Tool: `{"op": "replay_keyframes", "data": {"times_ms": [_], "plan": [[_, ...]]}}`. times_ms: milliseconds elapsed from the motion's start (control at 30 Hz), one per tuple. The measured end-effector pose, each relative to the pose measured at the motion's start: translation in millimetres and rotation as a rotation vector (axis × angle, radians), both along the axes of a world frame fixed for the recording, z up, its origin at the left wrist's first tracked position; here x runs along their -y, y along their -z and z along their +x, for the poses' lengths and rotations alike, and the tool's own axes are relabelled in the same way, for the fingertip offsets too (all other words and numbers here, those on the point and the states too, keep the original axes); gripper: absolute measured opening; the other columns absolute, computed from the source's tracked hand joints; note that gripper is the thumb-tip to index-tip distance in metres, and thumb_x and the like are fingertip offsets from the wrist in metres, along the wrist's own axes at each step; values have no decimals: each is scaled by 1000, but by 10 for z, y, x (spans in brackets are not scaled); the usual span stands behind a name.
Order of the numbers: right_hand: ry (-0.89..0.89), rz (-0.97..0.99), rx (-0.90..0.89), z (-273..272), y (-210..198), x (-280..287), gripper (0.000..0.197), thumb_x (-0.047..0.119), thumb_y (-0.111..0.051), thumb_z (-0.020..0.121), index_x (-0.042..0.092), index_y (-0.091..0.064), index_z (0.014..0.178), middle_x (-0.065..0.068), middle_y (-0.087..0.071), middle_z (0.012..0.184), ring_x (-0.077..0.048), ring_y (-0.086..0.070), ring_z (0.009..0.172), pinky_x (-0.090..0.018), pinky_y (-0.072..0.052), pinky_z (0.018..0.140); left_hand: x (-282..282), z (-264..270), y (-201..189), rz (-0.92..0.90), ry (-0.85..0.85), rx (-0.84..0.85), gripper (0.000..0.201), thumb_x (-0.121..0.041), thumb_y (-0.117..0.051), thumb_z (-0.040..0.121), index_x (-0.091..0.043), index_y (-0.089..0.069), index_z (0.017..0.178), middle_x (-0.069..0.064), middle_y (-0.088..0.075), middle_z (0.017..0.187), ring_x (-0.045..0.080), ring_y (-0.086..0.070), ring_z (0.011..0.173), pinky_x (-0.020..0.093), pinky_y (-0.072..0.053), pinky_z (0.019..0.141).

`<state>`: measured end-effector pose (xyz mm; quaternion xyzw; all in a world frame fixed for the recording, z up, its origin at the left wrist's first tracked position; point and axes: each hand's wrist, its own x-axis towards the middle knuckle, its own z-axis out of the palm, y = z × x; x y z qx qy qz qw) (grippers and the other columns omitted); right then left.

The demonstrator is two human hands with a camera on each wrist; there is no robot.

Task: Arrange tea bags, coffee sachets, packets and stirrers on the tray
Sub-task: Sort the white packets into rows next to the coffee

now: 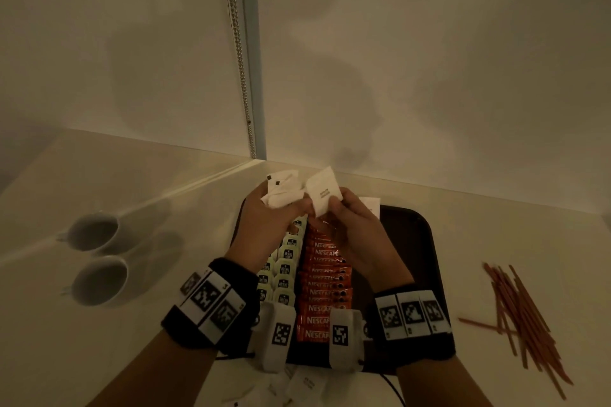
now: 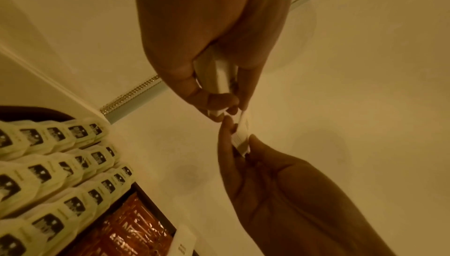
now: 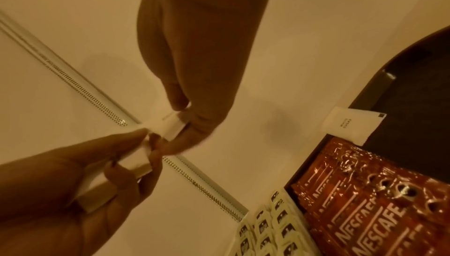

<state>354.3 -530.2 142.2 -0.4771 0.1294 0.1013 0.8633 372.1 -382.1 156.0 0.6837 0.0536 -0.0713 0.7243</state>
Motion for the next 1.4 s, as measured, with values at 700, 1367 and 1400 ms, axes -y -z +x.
{"op": "replay_keyframes", "data": {"times_ms": [700, 1367, 1400], "plan": [[326, -1041, -193, 219, 903, 1246, 25, 7, -56, 90, 9, -59, 115, -8, -64, 115, -24, -60, 106, -41, -49, 95, -76, 78, 31, -531, 52, -383, 27, -7, -38, 94, -7, -57, 114, 20, -65, 108, 31, -64, 90, 23, -57, 59], [311, -1288, -417, 472, 1347, 1568, 27, 18, -67, 84, 3, -60, 106, -16, -63, 113, -32, -57, 106, -38, -45, 92, -91, 87, 186, -497, -22, -420, 25, -10, -43, 95, -18, -55, 115, 15, -60, 122, 28, -58, 107, 30, -57, 52], [320, -1280, -411, 468, 1307, 1546, 29, 18, -67, 84, 3, -59, 107, -17, -63, 113, -32, -57, 106, -37, -45, 91, -85, 87, 173, -494, -29, -419, 22, -10, -44, 95, -18, -57, 111, 13, -62, 117, 25, -60, 102, 28, -56, 50]]}}
